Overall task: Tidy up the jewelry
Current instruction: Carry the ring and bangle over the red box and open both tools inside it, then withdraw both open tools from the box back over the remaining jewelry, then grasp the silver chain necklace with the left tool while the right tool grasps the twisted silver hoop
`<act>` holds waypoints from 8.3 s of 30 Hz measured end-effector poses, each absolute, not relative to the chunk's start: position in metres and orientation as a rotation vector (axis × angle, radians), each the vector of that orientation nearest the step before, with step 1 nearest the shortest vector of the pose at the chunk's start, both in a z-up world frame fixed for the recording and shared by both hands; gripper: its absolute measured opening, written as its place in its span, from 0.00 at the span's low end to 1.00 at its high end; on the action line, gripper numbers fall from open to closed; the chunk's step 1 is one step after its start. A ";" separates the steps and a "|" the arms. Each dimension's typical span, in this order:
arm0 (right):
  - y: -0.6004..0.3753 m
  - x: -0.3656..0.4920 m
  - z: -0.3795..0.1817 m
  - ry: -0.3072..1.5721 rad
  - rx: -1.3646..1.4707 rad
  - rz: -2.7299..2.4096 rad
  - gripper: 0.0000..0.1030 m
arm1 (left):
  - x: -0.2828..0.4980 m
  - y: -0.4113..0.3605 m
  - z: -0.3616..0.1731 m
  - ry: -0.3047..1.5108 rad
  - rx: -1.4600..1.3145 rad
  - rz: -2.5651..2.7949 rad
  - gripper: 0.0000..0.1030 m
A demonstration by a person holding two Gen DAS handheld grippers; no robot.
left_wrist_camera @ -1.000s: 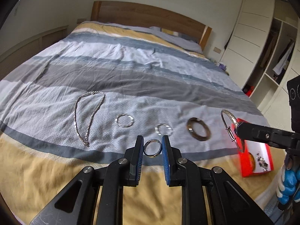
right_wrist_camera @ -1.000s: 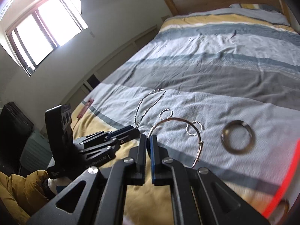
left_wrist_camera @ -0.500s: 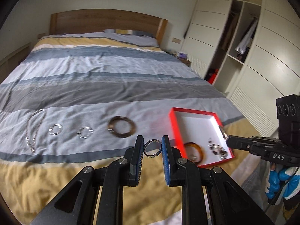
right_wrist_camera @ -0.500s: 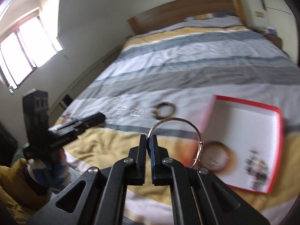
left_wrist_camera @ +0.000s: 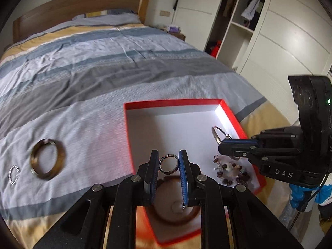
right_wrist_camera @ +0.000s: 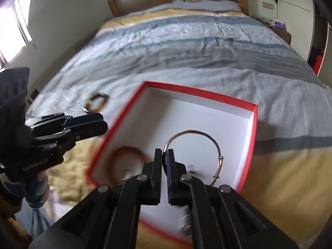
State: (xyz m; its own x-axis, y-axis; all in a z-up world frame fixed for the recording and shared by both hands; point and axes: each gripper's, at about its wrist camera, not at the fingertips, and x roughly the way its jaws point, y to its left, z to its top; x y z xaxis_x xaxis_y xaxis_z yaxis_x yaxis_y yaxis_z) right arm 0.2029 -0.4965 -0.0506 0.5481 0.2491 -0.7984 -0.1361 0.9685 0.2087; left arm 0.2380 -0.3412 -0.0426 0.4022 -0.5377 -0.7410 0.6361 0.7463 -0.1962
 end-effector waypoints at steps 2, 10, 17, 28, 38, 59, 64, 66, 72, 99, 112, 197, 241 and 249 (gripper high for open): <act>-0.502 0.212 -0.059 0.981 0.104 0.227 0.04 | 0.245 -0.352 -0.052 0.901 0.144 -0.746 0.19; -0.515 0.233 -0.079 1.015 0.030 0.231 0.03 | 0.260 -0.377 -0.085 0.952 0.246 -0.710 0.19; -0.510 0.231 -0.087 1.038 0.003 0.244 0.03 | 0.259 -0.385 -0.090 0.948 0.291 -0.684 0.20; -0.518 0.205 -0.067 1.011 -0.002 0.186 0.17 | 0.255 -0.373 -0.080 0.950 0.224 -0.667 0.31; -0.503 0.148 -0.021 0.930 0.039 0.149 0.17 | 0.211 -0.330 -0.035 0.902 0.181 -0.631 0.54; -0.364 0.024 0.062 0.742 0.121 0.223 0.30 | 0.049 -0.162 0.079 0.735 0.118 -0.309 0.79; -0.337 0.008 0.073 0.715 0.114 0.246 0.31 | 0.026 -0.132 0.092 0.693 0.087 -0.270 0.80; -0.327 0.003 0.075 0.710 0.110 0.252 0.32 | 0.016 -0.117 0.097 0.679 0.071 -0.254 0.80; -0.299 -0.015 0.078 0.706 0.106 0.279 0.35 | -0.006 -0.088 0.107 0.641 0.044 -0.212 0.81; -0.260 -0.036 0.083 0.692 0.099 0.311 0.36 | -0.046 -0.044 0.120 0.540 0.031 -0.088 0.86; -0.259 -0.002 0.048 0.777 0.121 0.291 0.36 | -0.008 -0.038 0.085 0.643 0.011 -0.103 0.86; -0.238 0.172 -0.020 0.917 0.039 0.241 0.36 | 0.187 0.031 -0.026 0.874 -0.066 0.036 0.86; -0.146 0.330 -0.097 0.908 -0.020 0.341 0.47 | 0.360 0.075 -0.103 0.878 -0.160 0.140 0.58; -0.139 0.335 -0.109 0.896 -0.037 0.327 0.47 | 0.360 0.078 -0.101 0.873 -0.185 0.106 0.34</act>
